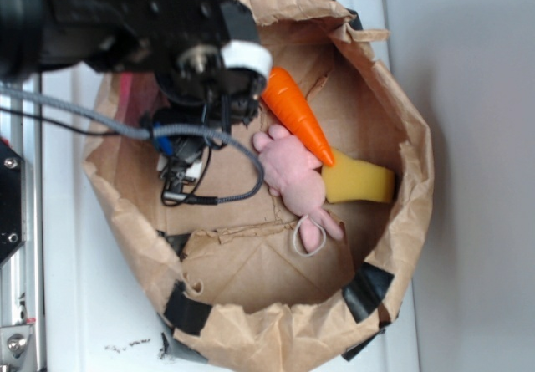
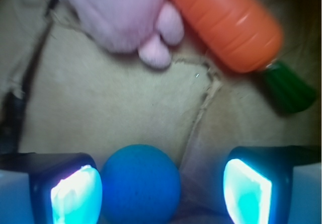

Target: Grab the blue ball.

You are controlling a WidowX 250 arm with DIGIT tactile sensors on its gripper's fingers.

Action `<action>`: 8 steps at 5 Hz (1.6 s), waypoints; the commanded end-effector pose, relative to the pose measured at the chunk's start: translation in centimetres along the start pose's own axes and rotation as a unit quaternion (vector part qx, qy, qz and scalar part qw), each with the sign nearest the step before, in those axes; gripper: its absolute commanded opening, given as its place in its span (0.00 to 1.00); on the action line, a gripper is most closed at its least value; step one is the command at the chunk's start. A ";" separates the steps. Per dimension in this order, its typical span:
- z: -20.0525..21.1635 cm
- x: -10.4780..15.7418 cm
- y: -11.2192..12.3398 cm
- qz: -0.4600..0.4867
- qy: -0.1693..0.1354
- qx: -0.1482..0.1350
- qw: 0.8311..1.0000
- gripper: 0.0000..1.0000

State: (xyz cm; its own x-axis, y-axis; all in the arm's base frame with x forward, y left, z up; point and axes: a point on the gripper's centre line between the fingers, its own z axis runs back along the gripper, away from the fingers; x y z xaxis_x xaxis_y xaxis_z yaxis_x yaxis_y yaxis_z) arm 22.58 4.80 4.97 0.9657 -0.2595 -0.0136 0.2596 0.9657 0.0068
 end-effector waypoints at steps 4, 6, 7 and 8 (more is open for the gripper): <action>-1.3 -0.4 -0.2 0.040 -0.043 0.028 0.998 0.00; -1.4 -0.2 -0.2 0.045 -0.045 0.024 0.998 0.00; -0.1 -0.6 -1.0 0.047 -0.037 -0.015 0.998 0.00; 4.9 0.8 -1.7 0.102 -0.098 -0.075 0.987 0.00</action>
State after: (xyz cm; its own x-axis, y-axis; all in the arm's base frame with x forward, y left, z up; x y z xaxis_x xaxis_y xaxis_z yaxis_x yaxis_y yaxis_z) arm 22.19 1.98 8.54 0.9916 -0.0443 0.1218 0.0646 0.9836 -0.1682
